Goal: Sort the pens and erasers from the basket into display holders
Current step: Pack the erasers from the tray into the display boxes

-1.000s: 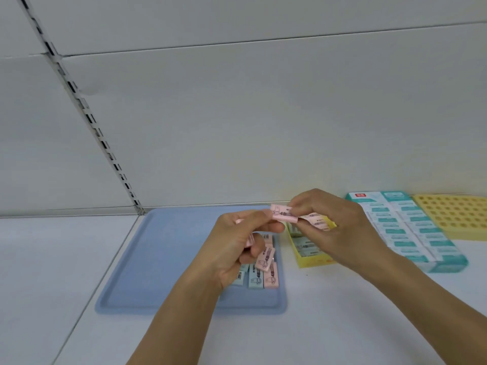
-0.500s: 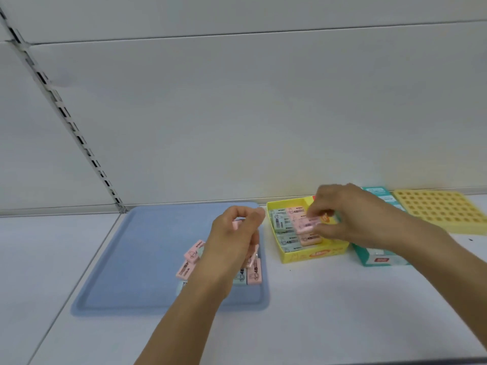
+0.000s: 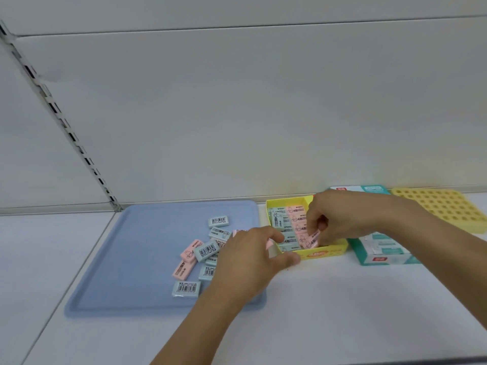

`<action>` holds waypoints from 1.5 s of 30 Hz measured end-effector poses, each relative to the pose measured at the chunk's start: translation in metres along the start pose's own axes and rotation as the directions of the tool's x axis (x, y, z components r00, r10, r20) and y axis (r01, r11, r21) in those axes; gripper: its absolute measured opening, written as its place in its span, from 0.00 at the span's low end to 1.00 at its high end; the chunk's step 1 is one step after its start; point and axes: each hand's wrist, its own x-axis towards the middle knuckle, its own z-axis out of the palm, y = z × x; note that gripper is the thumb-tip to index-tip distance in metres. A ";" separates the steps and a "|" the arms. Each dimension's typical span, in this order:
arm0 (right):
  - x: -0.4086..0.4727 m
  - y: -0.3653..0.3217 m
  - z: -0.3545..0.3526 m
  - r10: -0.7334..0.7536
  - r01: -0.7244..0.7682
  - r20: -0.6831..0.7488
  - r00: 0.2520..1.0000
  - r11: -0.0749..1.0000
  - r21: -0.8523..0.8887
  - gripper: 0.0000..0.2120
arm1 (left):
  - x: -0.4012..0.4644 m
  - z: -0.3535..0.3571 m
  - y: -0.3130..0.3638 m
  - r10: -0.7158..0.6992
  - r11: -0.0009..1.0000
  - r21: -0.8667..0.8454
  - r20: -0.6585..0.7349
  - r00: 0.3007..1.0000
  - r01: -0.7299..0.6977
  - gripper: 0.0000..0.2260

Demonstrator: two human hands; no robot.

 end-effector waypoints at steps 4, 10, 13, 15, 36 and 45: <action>-0.002 -0.005 -0.004 0.004 -0.006 0.044 0.999 0.999 0.037 0.07 | 0.000 0.002 0.000 0.036 0.994 0.103 -0.023 0.999 -0.033 0.16; -0.002 -0.010 0.002 0.010 -0.011 -0.026 1.000 1.000 -0.021 0.04 | 0.002 0.010 0.001 0.064 0.983 0.177 -0.080 0.995 -0.049 0.11; -0.004 -0.012 0.013 0.007 -0.015 -0.097 0.995 0.997 -0.080 0.04 | 0.003 0.011 0.000 0.071 0.980 0.193 -0.075 0.995 -0.055 0.11; -0.008 -0.012 0.018 0.016 -0.036 -0.148 0.989 0.990 -0.133 0.05 | 0.003 0.012 0.000 0.077 0.978 0.200 -0.076 0.994 -0.061 0.10; 0.005 -0.033 0.004 0.147 -0.156 -0.052 0.988 0.950 -0.271 0.13 | -0.002 0.012 0.006 0.058 0.968 0.247 -0.094 0.994 -0.033 0.10; -0.006 -0.019 0.013 0.127 -0.117 -0.273 0.954 0.992 0.052 0.07 | 0.003 -0.007 0.010 -0.213 0.462 -0.846 0.185 0.959 0.266 0.13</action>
